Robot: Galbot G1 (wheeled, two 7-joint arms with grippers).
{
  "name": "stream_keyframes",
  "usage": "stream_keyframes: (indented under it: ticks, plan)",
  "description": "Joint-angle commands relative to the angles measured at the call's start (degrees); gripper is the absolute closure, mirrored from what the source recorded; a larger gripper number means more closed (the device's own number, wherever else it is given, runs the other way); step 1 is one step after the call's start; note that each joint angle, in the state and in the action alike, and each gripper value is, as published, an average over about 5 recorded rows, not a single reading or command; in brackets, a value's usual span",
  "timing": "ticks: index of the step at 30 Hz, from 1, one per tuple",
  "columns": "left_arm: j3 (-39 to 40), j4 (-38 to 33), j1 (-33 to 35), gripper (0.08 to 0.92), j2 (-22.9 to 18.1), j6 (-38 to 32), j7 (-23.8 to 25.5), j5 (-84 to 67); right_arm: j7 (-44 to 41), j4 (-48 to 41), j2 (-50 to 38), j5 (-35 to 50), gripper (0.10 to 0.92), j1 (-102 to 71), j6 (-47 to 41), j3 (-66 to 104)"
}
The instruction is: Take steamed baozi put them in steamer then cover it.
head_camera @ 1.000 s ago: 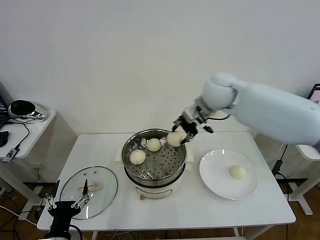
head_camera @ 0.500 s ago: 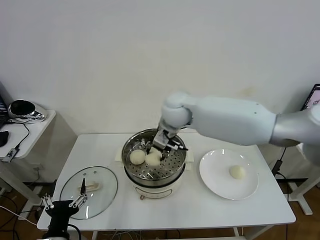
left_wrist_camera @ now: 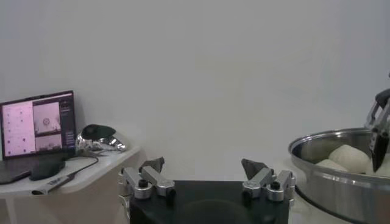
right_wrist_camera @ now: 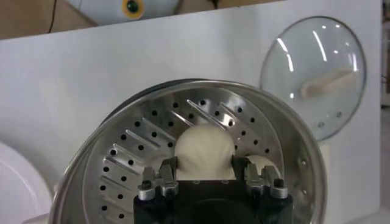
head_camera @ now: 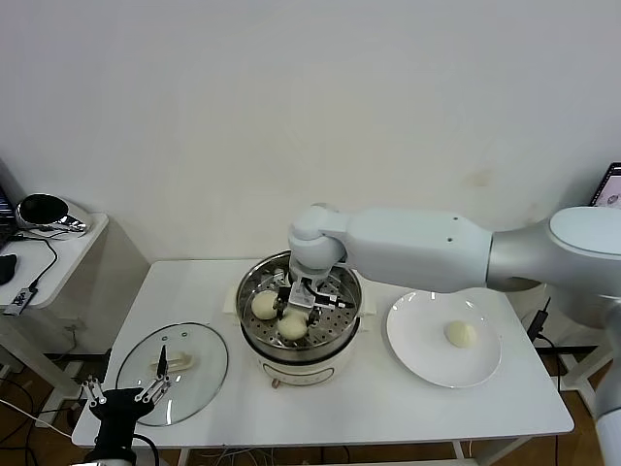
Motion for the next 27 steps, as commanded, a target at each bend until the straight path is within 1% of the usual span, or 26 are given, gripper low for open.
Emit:
stream_keyframes:
  ticks: [1,5,7,11,12,15,17,21,24,27]
  plan:
    - [0.1,0.3,-0.1,0.177,0.0,-0.1,-0.1,0.0,0.3,-1.1,1.5,-3.0,0.457,-1.7,2.2,-0.9]
    - [0.1,0.3,-0.1,0.177,0.0,-0.1,-0.1,-0.1,0.7,-1.0,1.1,-2.7,0.448,-1.8,2.5,-0.6]
    - [0.0,0.3,-0.1,0.177,0.1,-0.1,-0.1,-0.1,0.7,-0.7,0.7,-2.2,0.426,-1.1,2.7,-0.1]
    - [0.0,0.3,-0.2,0.177,0.1,-0.1,-0.1,-0.2,-0.4,0.8,-1.3,0.6,0.333,2.0,2.2,1.0]
    - [0.0,0.3,-0.2,0.177,0.2,-0.1,-0.1,-0.2,-0.9,1.3,-2.1,1.6,0.299,2.9,1.7,1.4]
    - [0.0,0.3,-0.4,0.177,0.4,0.0,-0.1,-0.3,-2.7,2.7,-5.3,4.8,0.231,5.7,-0.9,2.7]
    - [0.0,0.3,-0.6,0.177,0.6,0.0,-0.1,-0.4,-4.1,3.6,-8.1,7.8,0.212,7.7,-4.5,3.4]
    - [0.1,0.7,-1.1,0.177,1.0,0.1,0.0,-0.5,-5.6,6.4,-16.1,13.2,0.203,10.9,-15.8,4.0]
    - [0.2,0.8,-1.2,0.177,1.4,0.1,0.0,-0.5,-5.4,9.3,-22.6,14.5,0.203,12.4,-24.4,3.9]
    - [0.3,0.7,-1.2,0.177,1.7,0.1,0.1,-0.5,-4.6,12.1,-28.9,14.1,0.203,12.7,-30.6,3.8]
